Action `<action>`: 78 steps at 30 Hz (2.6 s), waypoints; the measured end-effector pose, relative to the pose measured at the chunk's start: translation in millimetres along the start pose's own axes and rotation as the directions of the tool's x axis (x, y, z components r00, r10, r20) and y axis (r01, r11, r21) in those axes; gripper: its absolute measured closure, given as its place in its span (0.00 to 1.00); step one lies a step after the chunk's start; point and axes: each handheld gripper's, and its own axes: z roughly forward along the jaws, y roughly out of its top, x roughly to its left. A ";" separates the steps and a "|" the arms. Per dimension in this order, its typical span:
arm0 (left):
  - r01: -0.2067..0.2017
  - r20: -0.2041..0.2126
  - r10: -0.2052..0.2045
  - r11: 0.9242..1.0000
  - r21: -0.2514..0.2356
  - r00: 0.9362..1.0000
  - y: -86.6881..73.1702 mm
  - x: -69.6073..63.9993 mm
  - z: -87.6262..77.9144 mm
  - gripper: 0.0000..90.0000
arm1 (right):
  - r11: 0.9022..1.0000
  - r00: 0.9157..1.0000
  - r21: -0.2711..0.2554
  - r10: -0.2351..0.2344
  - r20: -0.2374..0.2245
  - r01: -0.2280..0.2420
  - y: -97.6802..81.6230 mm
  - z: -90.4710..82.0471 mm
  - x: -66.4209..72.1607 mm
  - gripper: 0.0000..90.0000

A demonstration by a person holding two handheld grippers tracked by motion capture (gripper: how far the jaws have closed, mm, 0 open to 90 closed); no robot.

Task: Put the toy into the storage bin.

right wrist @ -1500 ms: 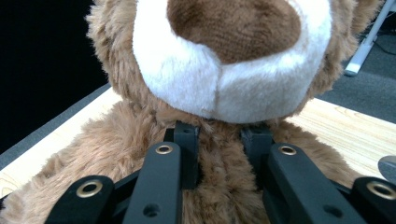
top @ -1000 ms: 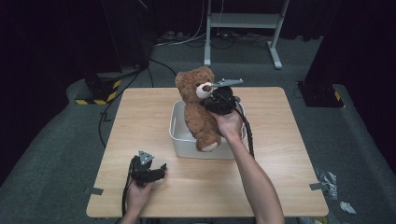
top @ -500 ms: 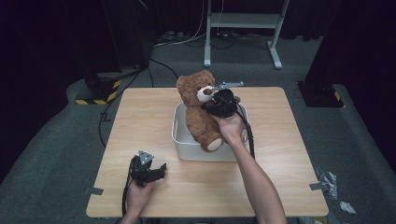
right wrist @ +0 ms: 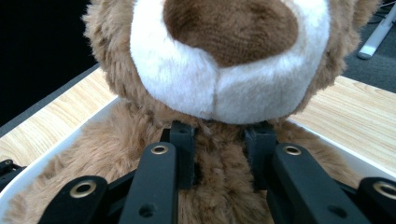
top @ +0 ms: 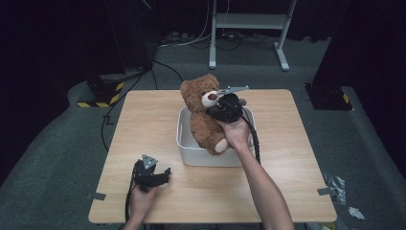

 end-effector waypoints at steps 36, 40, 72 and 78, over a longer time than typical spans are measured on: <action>-0.001 0.001 0.001 1.000 0.000 1.000 0.1 0.1 0.0 0.24 | 0.993 0.999 0.108 -0.047 0.011 0.046 -8.9 2.9 -0.6 0.74; -0.001 0.001 0.001 1.000 0.000 1.000 0.1 0.1 0.0 0.24 | 0.992 0.999 0.120 -0.048 0.003 0.048 -9.0 2.7 -1.4 0.73; -0.001 0.001 0.001 1.000 0.003 1.000 0.2 0.0 -0.2 0.24 | 0.992 0.996 0.099 -0.079 0.035 0.075 -15.5 -8.5 -1.0 0.43; -0.002 0.000 0.002 1.000 0.003 1.000 0.2 0.0 -0.2 0.24 | 0.993 0.996 0.087 -0.082 0.037 0.079 -16.1 -13.6 -1.2 0.40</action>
